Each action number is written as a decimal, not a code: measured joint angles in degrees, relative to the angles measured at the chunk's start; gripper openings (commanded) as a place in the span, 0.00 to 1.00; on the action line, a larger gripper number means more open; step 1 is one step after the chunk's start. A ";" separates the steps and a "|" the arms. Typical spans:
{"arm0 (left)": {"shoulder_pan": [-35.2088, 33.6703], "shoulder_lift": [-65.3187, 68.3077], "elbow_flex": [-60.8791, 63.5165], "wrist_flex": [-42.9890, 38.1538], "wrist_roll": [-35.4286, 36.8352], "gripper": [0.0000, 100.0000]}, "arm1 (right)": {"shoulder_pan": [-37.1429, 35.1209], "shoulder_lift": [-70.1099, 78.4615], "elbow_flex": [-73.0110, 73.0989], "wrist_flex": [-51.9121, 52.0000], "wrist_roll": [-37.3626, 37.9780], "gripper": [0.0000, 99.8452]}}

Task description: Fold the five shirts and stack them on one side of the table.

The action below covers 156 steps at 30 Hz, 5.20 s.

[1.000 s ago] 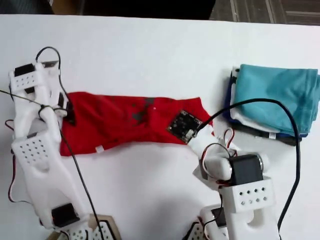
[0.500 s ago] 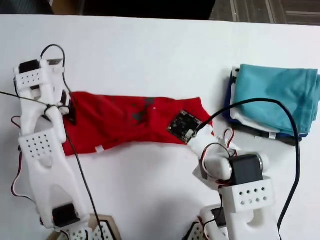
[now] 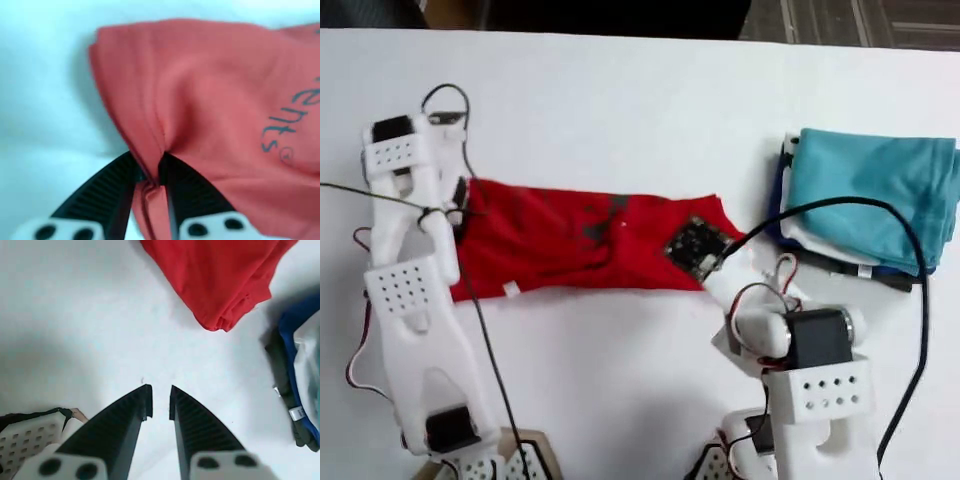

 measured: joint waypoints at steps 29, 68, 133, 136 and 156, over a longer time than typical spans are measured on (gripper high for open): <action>10.64 -39.30 23.65 -0.18 -2.11 0.02 | 19.69 -17.76 50.29 -40.79 4.31 0.07; 31.65 -38.77 2.90 -0.35 -2.11 0.16 | 21.10 -41.32 55.47 -32.00 -0.70 0.05; -33.67 -65.41 91.87 -37.01 -5.45 0.03 | -29.27 104.53 -89.49 -12.57 -15.74 0.02; -33.14 -66.46 95.47 -40.70 -3.52 0.03 | -29.19 106.46 -90.64 -8.44 -15.74 0.02; -32.97 -68.31 102.51 -48.35 7.21 0.03 | -25.32 95.38 -88.79 -3.34 -15.74 0.02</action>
